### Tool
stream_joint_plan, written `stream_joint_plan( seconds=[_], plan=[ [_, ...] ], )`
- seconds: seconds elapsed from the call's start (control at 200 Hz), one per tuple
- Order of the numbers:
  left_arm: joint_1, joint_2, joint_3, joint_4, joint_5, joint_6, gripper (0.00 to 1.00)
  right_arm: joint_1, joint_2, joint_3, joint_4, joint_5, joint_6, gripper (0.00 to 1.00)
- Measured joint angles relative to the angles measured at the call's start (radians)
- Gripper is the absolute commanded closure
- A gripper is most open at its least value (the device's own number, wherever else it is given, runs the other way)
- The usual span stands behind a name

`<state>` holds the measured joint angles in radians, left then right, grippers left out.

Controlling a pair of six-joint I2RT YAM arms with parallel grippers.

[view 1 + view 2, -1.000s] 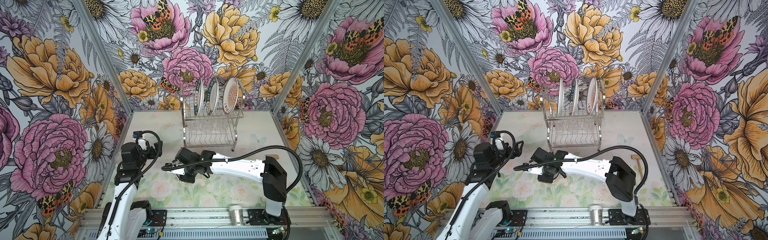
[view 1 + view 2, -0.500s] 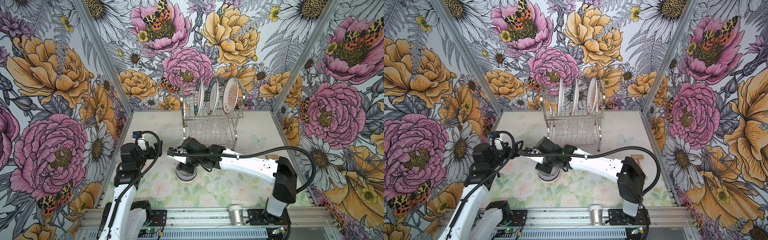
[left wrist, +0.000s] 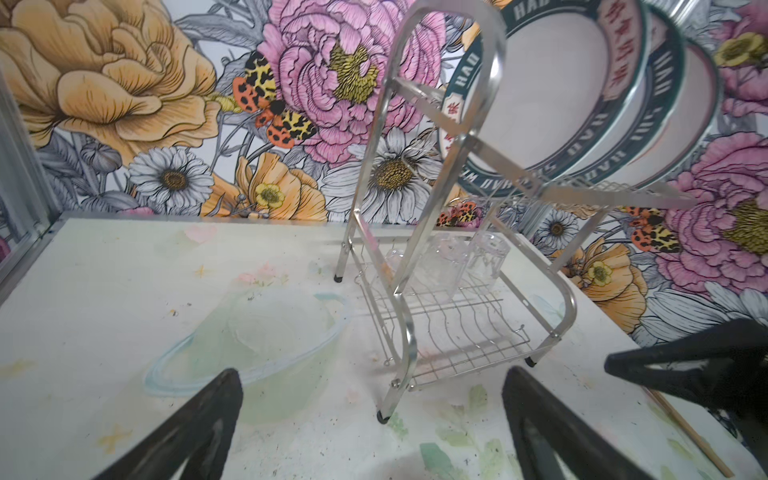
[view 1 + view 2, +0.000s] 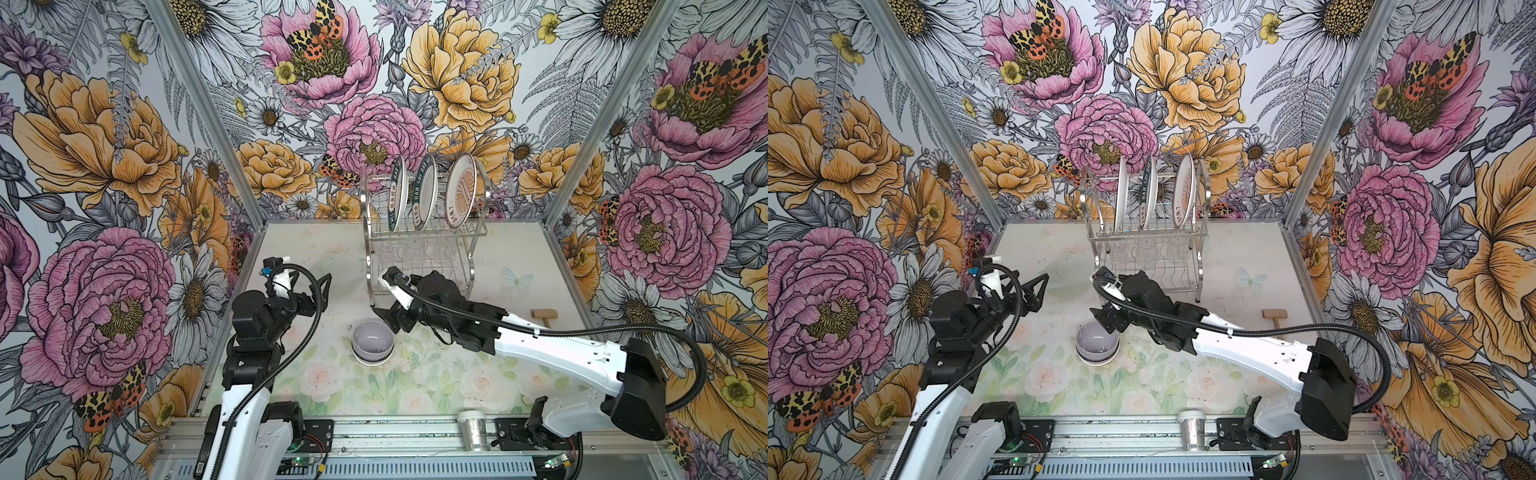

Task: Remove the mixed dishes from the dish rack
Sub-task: 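Open and raise the right gripper while the left gripper reaches toward the rack plates, then close the left gripper on the rim of the nearest green-rimmed plate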

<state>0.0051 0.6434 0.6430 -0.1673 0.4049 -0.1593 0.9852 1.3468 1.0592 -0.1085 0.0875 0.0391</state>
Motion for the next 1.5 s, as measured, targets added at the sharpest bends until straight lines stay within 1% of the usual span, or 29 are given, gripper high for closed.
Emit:
stream_joint_plan(
  seconds=[0.07, 0.12, 0.275, 0.39, 0.51, 0.65, 0.751, 0.871, 1.081, 1.166, 1.296, 1.446, 1.501],
  plan=[
    [-0.051, 0.015, 0.045, 0.001, -0.005, 0.005, 0.01, -0.016, -0.073, -0.068, 0.065, 0.034, 0.026, 0.06],
    [-0.099, 0.033, 0.082, -0.001, -0.020, 0.012, 0.01, -0.032, -0.117, -0.108, 0.101, 0.053, 0.048, 0.01],
    [-0.266, 0.116, 0.203, 0.001, -0.102, 0.048, 0.01, -0.078, -0.221, -0.197, 0.163, 0.102, 0.103, 0.00],
    [-0.380, 0.210, 0.297, -0.003, -0.175, 0.079, 0.01, -0.098, -0.283, -0.255, 0.182, 0.132, 0.138, 0.01],
    [-0.463, 0.330, 0.412, -0.013, -0.237, 0.105, 0.02, -0.113, -0.360, -0.319, 0.203, 0.164, 0.169, 0.00],
    [-0.531, 0.468, 0.555, -0.034, -0.303, 0.135, 0.02, -0.152, -0.456, -0.384, 0.221, 0.182, 0.207, 0.00],
    [-0.562, 0.563, 0.651, -0.052, -0.344, 0.153, 0.04, -0.196, -0.517, -0.409, 0.229, 0.173, 0.224, 0.00],
    [-0.581, 0.661, 0.740, -0.064, -0.382, 0.170, 0.06, -0.248, -0.580, -0.435, 0.258, 0.127, 0.236, 0.00],
    [-0.586, 0.793, 0.850, -0.095, -0.425, 0.166, 0.20, -0.303, -0.621, -0.446, 0.279, 0.053, 0.249, 0.00],
    [-0.586, 0.832, 0.884, -0.106, -0.443, 0.167, 0.22, -0.315, -0.621, -0.446, 0.279, 0.039, 0.253, 0.00],
    [-0.586, 0.872, 0.924, -0.117, -0.471, 0.164, 0.34, -0.331, -0.621, -0.447, 0.282, 0.033, 0.260, 0.00],
    [-0.586, 0.888, 0.937, -0.122, -0.493, 0.163, 0.43, -0.347, -0.620, -0.447, 0.291, 0.022, 0.260, 0.00],
    [-0.586, 0.898, 0.947, -0.124, -0.497, 0.158, 0.45, -0.355, -0.618, -0.447, 0.296, 0.014, 0.260, 0.00]
  ],
)
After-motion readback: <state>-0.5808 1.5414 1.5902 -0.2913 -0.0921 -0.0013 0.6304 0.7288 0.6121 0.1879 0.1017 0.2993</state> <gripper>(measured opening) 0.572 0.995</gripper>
